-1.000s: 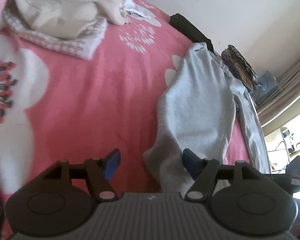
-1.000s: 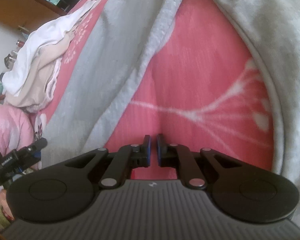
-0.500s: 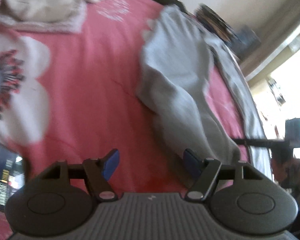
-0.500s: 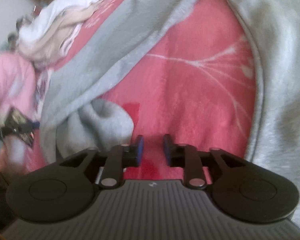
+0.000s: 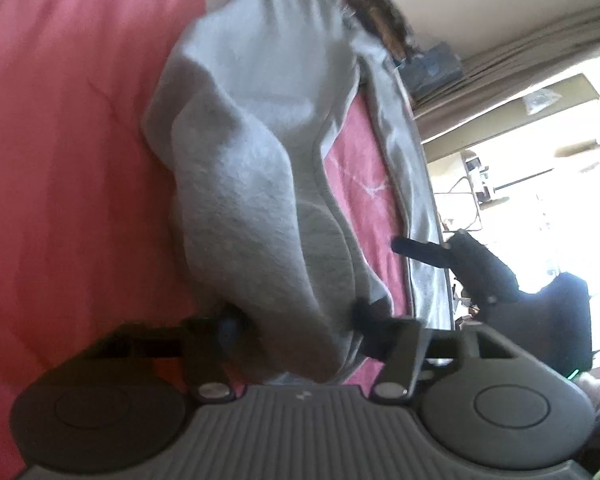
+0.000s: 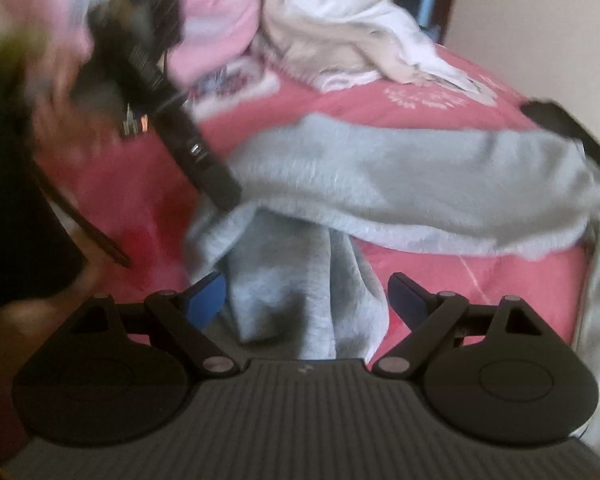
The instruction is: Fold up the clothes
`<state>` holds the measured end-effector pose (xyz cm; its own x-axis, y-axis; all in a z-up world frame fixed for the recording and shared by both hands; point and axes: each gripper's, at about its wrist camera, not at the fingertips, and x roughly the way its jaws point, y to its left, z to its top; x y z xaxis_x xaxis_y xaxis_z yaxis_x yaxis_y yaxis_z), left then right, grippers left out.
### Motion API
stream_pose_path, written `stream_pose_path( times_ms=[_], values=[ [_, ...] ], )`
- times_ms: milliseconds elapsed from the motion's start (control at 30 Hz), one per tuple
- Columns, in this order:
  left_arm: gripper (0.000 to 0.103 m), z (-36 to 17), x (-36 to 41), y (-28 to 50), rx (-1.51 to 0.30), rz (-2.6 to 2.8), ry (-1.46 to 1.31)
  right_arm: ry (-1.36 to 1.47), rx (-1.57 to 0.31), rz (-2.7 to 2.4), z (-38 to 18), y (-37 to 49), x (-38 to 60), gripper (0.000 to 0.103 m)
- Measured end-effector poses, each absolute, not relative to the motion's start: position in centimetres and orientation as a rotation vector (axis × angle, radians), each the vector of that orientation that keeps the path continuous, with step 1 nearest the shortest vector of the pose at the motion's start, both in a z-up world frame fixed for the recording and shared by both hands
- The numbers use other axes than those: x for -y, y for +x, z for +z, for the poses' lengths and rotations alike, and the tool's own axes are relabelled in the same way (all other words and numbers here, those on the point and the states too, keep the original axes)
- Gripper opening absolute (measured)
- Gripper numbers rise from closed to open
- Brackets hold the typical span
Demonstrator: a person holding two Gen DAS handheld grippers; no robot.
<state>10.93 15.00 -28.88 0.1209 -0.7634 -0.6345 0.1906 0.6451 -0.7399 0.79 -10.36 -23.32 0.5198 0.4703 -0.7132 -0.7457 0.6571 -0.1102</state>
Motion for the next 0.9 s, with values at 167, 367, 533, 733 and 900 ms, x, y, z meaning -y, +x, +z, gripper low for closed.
stream_pose_path(
  times_ms=[167, 367, 533, 733, 900],
  values=[
    [0.009, -27.5, -14.0, 11.9, -1.269, -0.775, -0.596, -0.324, -0.774, 0.767, -24.8, 3.2, 10.3, 0.03],
    [0.008, -25.0, -12.4, 13.9, -1.232, -0.829, -0.725, 0.207, -0.939, 0.856, -24.9, 5.5, 13.9, 0.014],
    [0.013, -24.5, -10.3, 16.2, -1.204, -0.88, -0.88, 1.168, -1.104, 1.075, -29.2, 7.3, 18.4, 0.018],
    [0.053, -28.1, -7.8, 17.8, -1.291, -0.723, -0.803, 1.172, -1.279, 0.699, -33.5, 7.2, 22.6, 0.061],
    [0.058, -28.1, -10.0, 17.3, -1.247, -0.716, -0.839, 1.05, -1.155, 0.581, -30.3, 6.6, 26.9, 0.069]
  ],
)
